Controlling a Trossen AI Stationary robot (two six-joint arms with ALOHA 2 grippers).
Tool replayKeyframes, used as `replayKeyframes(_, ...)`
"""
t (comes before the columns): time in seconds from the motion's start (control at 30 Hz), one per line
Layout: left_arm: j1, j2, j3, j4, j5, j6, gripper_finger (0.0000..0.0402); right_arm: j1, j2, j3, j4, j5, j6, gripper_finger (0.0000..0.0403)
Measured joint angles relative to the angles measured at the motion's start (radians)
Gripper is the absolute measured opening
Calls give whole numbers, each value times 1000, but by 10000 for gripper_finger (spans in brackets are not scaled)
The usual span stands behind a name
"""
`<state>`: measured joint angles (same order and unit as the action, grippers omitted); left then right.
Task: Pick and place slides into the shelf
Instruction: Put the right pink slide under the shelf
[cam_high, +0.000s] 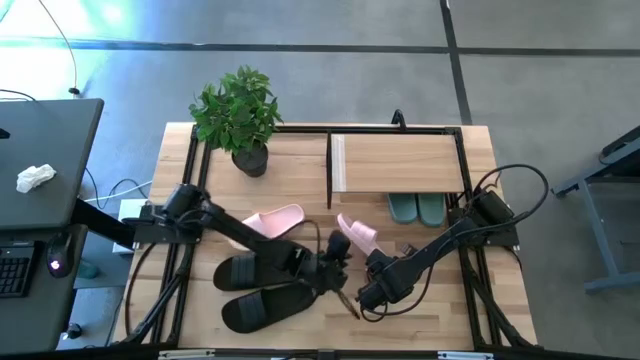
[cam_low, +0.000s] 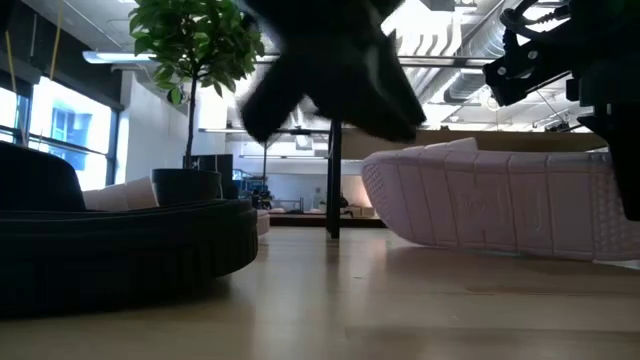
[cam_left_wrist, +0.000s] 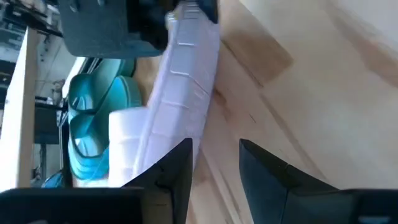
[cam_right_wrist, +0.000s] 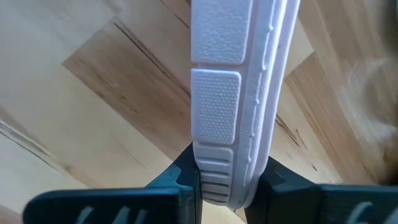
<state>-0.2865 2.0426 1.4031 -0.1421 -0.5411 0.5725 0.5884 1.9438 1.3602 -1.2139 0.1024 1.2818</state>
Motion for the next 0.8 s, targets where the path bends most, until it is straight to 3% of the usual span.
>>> replayKeyframes(0.27, 40, 61, 0, 59, 24, -19, 115, 0, 0, 0, 14, 5, -7, 55)
replayKeyframes(0.8, 56, 84, 4, 140, -33, 26, 115, 1, 0, -1, 53, 30, -61, 60)
